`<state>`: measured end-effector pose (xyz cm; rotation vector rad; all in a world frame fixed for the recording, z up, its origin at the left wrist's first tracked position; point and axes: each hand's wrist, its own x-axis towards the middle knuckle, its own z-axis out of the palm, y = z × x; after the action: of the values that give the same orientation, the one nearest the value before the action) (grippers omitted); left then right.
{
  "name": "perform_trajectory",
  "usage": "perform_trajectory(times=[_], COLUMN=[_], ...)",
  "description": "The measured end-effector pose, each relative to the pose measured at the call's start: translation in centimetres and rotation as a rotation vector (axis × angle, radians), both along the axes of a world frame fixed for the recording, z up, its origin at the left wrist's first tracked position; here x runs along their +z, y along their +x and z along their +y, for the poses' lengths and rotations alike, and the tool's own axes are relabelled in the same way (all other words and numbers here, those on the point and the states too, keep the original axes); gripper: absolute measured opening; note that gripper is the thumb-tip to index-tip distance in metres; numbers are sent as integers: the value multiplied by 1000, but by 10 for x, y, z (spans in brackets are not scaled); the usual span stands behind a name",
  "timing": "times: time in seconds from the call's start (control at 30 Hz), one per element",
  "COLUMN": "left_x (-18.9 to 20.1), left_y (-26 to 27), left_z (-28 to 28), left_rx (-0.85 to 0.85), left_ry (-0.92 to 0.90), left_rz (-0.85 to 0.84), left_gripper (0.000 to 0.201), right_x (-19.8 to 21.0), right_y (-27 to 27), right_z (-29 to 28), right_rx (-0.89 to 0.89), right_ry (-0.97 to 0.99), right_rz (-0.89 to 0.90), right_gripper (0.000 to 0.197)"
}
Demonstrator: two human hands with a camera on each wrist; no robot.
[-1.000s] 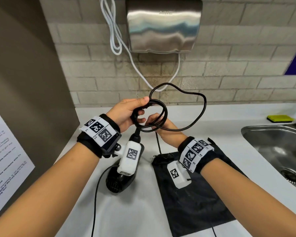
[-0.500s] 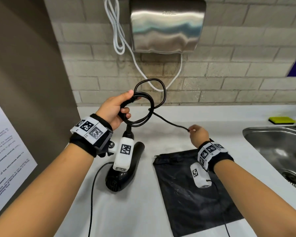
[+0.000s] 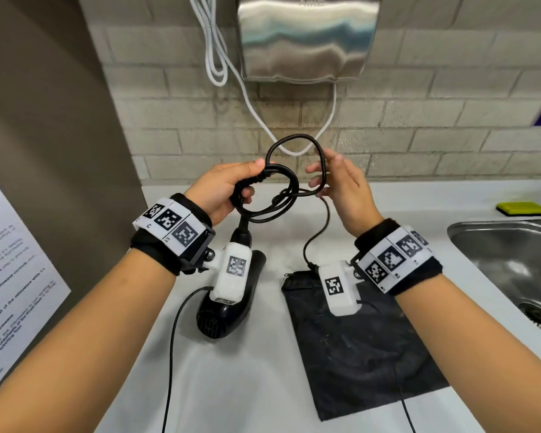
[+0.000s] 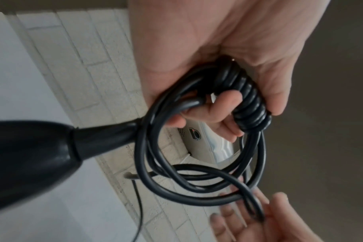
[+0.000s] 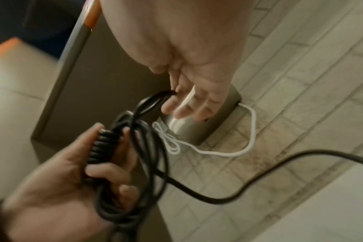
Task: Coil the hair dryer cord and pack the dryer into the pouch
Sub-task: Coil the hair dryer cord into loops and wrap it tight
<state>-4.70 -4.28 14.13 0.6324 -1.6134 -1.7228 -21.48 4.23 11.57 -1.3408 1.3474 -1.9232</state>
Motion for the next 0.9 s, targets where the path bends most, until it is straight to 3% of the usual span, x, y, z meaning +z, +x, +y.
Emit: perform_trajectory(times=[0.17,0.23,0.33,0.37,0.43,0.63,0.7,0.8,0.9], left_x=[0,1,2,2,2,0,0,0,0], left_y=[1,2,1,1,-2,-7,-6,-4,-4], left_z=[0,0,2,4,6,11,11,13,13], left_rx=[-39,-38,-37,-44,-58,-55,-64,-89,-111], left_ry=[16,9,2,5,6,63,121,148,151], left_rz=[-16,-32,-47,-47,-48,-5,28,22,33], left_gripper=[20,21,22,22,22,21,22,23,24], right_x=[5,3,7,9,8,5,-2,-14,-24], right_y=[20,27,29,28,26,29,30,29,23], right_z=[3,2,-1,-2,-5,-7,-8,-12,-14], right_rx=[204,125,-90,-132,-160,-165,-65,304,425], right_ry=[-115,-133,-150,-155,-173,-204,-171,-21,207], right_rz=[23,168,369,412,473,548,474,231,284], right_gripper=[12,18,9,16,26,15,38,87,109])
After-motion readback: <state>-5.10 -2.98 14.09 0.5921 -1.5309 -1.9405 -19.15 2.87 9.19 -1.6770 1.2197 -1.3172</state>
